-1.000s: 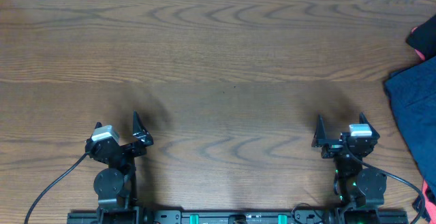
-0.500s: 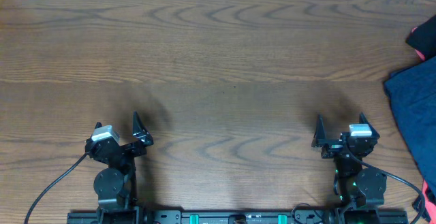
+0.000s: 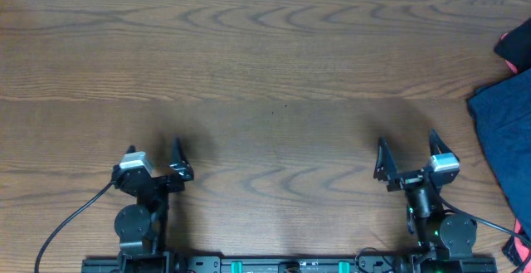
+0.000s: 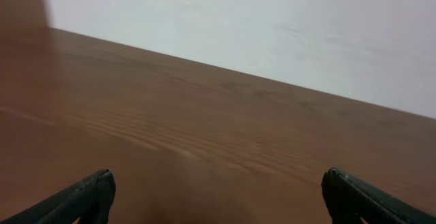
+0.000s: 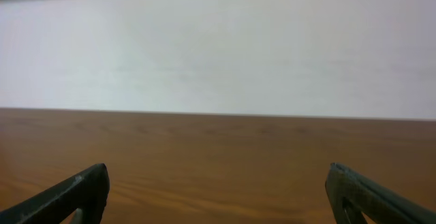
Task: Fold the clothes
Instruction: 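Raise both arms and reach the right gripper toward the navy shorts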
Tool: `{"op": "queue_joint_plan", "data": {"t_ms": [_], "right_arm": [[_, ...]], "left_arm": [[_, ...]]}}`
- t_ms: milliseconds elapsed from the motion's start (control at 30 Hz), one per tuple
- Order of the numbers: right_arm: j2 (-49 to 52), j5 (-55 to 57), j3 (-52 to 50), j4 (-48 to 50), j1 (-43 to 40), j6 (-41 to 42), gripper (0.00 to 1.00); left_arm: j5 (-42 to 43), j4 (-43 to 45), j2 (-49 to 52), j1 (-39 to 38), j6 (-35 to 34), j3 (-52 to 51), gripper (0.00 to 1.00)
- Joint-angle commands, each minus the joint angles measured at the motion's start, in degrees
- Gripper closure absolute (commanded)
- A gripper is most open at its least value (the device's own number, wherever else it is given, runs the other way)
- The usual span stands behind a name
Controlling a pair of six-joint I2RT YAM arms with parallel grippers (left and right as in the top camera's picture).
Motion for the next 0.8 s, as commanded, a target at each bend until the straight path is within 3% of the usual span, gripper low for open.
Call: {"op": "queue_joint_plan", "data": {"t_ms": [0, 167, 300, 533, 667, 767], "right_arm": [[-0.1, -7.1, 0.7, 0.5, 0.4, 3.7, 0.01], [5.6, -7.0, 6.0, -2.7, 0.4, 3.5, 0.01], [17.8, -8.0, 15.9, -8.9, 0.4, 1.7, 0.01], [45.0, -10.8, 41.2, -28.5, 0.4, -1.5, 0.01], [56.7, -11.8, 54.1, -39.6, 0.4, -2.3, 0.01], [62.5, -14.5, 59.8, -47.3, 0.4, -2.2, 0.01]], "left_arm": [[8.4, -1.0, 0.1, 0.0, 0.2, 1.5, 0.02], [8.3, -3.4, 4.7, 0.0, -0.9, 9.4, 0.02], [8.3, -11.1, 15.7, 0.0, -0.8, 20.5, 0.02], [8.3, -31.8, 43.8, 0.0, -0.8, 49.4, 0.02], [8.3, -47.3, 57.8, 0.0, -0.8, 66.2, 0.02], [7.9, -54.4, 65.2, 0.0, 0.1, 73.3, 0.02]]}}
